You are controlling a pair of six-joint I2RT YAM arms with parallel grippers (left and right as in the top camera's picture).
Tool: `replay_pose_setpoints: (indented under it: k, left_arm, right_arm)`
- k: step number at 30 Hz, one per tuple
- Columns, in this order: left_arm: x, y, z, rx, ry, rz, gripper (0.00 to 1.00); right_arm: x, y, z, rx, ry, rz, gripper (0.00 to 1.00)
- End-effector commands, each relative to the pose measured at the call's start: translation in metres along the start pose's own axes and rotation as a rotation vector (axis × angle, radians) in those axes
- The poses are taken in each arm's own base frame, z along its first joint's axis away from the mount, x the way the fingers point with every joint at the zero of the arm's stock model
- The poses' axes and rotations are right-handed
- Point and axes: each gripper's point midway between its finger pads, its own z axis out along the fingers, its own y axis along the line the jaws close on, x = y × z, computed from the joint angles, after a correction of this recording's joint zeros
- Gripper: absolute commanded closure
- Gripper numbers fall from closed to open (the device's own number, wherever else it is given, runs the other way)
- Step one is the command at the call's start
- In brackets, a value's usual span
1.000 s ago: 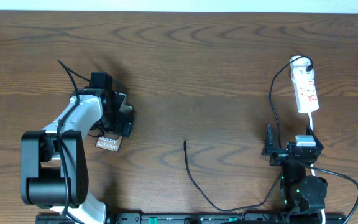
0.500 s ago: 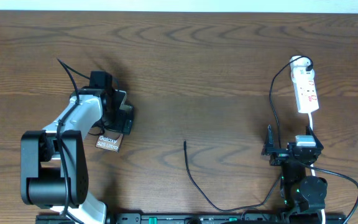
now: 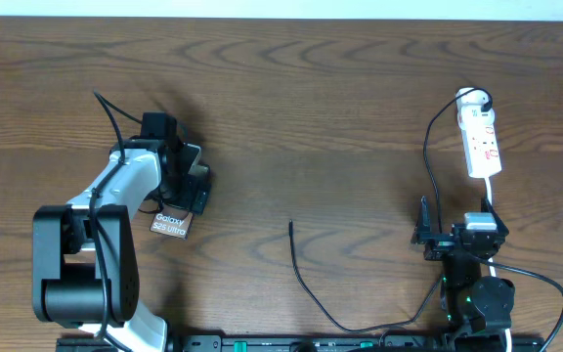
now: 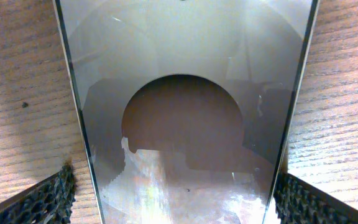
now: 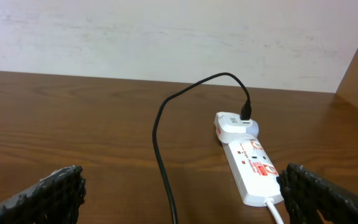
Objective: Plug charger to phone and switch on socket
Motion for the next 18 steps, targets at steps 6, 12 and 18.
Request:
replay_pose_setpoints:
  k: [6,12,18]
  left_arm:
    - [0.0158,-0.0078,0.0093,0.037,0.050,0.023,0.01]
    - [0.0147,-0.0075,0.0094,0.036,0.045,0.023,0.00]
    - [0.0143,-0.0074,0.0094,0.036,0.044,0.023,0.09]
  right_arm:
    - [0.0010,-0.0014,0.0000,0.009,0.003,-0.002,0.01]
    - [0.0010,-0.0014,0.0000,0.009,0.003,-0.002,0.01]
    - [0.0010,-0.0014,0.0000,0.009,0.003,-0.002,0.01]
